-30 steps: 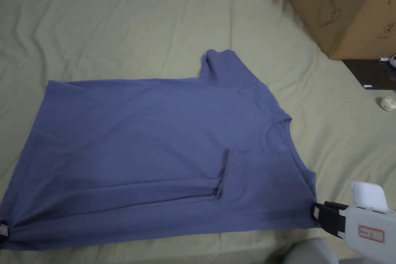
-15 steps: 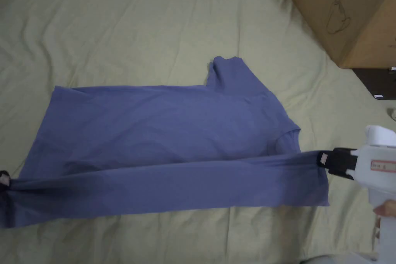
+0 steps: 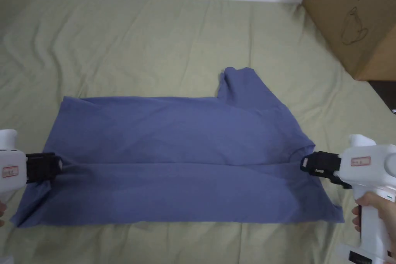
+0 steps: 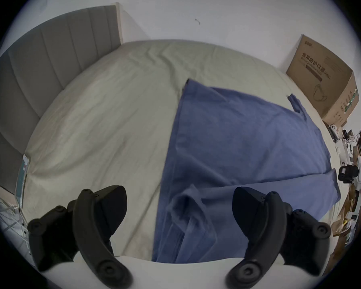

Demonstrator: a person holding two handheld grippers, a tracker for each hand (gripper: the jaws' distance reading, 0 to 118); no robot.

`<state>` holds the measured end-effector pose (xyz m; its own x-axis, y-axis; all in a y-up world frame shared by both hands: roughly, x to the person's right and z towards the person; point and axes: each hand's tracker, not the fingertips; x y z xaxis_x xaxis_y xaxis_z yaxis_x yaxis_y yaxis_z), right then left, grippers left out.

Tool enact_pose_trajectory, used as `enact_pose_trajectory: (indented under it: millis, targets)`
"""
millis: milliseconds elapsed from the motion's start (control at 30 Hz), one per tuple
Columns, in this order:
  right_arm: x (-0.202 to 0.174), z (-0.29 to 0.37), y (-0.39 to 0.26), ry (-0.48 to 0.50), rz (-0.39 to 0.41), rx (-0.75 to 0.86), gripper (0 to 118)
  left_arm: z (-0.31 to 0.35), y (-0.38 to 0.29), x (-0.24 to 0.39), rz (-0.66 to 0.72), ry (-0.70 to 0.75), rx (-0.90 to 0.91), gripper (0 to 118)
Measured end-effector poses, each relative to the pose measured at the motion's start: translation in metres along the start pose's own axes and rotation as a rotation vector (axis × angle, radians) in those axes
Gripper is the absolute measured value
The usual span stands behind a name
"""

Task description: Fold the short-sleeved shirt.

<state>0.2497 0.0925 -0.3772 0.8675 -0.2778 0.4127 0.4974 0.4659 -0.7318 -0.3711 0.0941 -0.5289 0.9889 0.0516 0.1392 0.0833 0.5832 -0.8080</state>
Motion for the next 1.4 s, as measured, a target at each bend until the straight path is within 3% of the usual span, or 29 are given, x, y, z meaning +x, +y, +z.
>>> enact_pose_trajectory:
  millis: [33,133,200,233,267,300,333,400,567,600,633,667,900,1000,1033,1067,1100,1133,1167,1333,1400]
  targets:
    - [-0.001,0.009,-0.003,-0.002,0.026,0.022,96,0.012,-0.003,-0.004,0.01,-0.013,0.045,109]
    - [-0.006,0.04,-0.018,-0.02,0.08,0.078,92,0.049,-0.016,-0.017,0.022,0.002,0.057,109]
    - [-0.01,0.061,-0.033,0.024,0.11,0.106,75,0.072,-0.031,-0.026,0.077,-0.041,0.086,107]
    - [-0.014,0.069,-0.043,0.031,0.119,0.119,52,0.082,-0.042,-0.03,0.102,-0.08,0.092,100]
    - [-0.016,0.075,-0.053,0.032,0.13,0.132,35,0.09,-0.052,-0.031,0.113,-0.114,0.097,81]
    - [-0.02,0.078,-0.065,0.024,0.139,0.139,17,0.096,-0.063,-0.033,0.108,-0.139,0.075,52]
    - [-0.022,0.079,-0.074,0.009,0.141,0.139,10,0.098,-0.073,-0.031,0.105,-0.123,0.072,3]
    - [-0.023,0.08,-0.091,0.026,0.141,0.114,3,0.096,-0.09,-0.027,0.062,-0.034,0.053,2]
    - [-0.027,0.072,-0.118,0.021,0.108,0.078,3,0.077,-0.105,-0.023,0.067,-0.087,0.005,2]
    - [-0.026,0.069,-0.118,0.039,0.094,0.055,3,0.073,-0.103,-0.02,0.068,-0.072,0.018,9]
    - [-0.025,0.068,-0.119,0.04,0.079,0.052,3,0.07,-0.1,-0.018,0.054,-0.019,0.054,59]
    - [-0.025,0.067,-0.121,0.035,0.071,0.054,3,0.066,-0.096,-0.018,0.039,-0.001,0.066,93]
    - [-0.019,0.065,-0.121,0.024,0.023,0.046,3,0.009,-0.075,-0.026,0.157,-0.036,-0.056,93]
    - [-0.015,0.065,-0.121,0.017,0.022,0.039,3,0.006,-0.077,-0.029,0.19,0.003,-0.05,58]
    - [-0.013,0.061,-0.118,0.013,0.027,0.039,5,0.019,-0.078,-0.029,0.188,-0.013,0.015,10]
    - [-0.011,0.056,-0.114,0.008,0.032,0.035,21,0.024,-0.077,-0.032,0.211,-0.058,0.053,3]
    - [-0.009,0.048,-0.106,-0.014,0.041,0.007,50,0.024,-0.075,-0.033,0.223,-0.043,0.01,4]
    - [0.001,0.035,-0.098,-0.042,0.045,-0.035,93,0.02,-0.074,-0.034,0.204,-0.051,-0.016,3]
    - [0.003,0.028,-0.093,-0.056,0.046,-0.038,106,0.023,-0.076,-0.034,0.2,-0.053,-0.012,3]
    - [0.013,0.004,-0.068,-0.127,0.011,0.026,103,0.026,-0.079,-0.035,0.232,-0.066,-0.016,3]
    - [0.018,-0.017,-0.064,-0.147,-0.021,-0.081,92,0.028,-0.077,-0.033,0.218,-0.063,-0.022,4]
